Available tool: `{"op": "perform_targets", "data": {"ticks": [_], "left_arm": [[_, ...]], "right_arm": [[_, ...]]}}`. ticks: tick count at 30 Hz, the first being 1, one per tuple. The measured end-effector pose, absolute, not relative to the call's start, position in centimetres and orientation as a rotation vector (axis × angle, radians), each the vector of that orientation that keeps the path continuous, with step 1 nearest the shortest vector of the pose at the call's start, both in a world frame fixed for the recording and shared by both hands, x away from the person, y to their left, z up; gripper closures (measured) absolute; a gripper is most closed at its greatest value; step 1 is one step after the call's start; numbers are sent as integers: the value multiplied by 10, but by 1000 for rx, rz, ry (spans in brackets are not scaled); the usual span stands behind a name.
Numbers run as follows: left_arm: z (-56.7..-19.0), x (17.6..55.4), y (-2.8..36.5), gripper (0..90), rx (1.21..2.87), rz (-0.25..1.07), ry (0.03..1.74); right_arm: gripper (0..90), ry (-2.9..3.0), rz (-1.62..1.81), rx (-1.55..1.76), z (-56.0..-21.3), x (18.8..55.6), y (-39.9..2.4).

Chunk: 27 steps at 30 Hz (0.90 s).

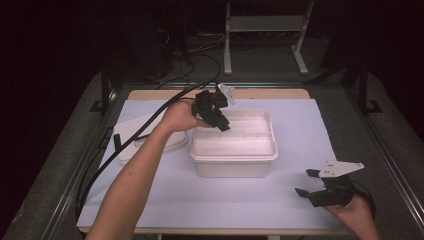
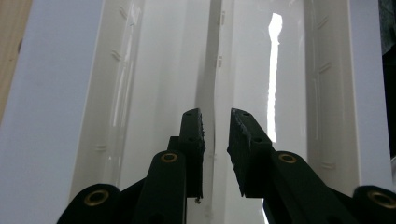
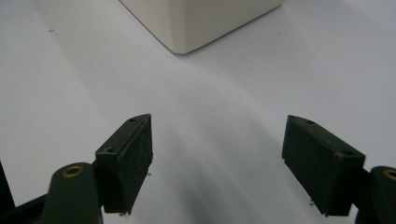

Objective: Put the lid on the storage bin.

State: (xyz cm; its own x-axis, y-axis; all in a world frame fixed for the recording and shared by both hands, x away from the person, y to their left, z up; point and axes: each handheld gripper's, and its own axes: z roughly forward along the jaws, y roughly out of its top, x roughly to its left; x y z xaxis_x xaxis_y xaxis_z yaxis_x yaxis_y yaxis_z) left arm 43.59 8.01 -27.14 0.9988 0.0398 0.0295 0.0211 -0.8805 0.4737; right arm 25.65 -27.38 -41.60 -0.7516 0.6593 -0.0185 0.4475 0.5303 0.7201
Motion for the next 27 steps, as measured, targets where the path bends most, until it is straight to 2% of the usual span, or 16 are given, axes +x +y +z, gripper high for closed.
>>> {"op": "perform_targets", "data": {"ticks": [15,27], "left_arm": [[-242,432,132,741,2607,131,124],[-246,434,172,703,2577,161,200]], "right_arm": [[241,2486,1040,927,-417,257,-271],[231,2479,1037,937,-417,256,-272]]}}
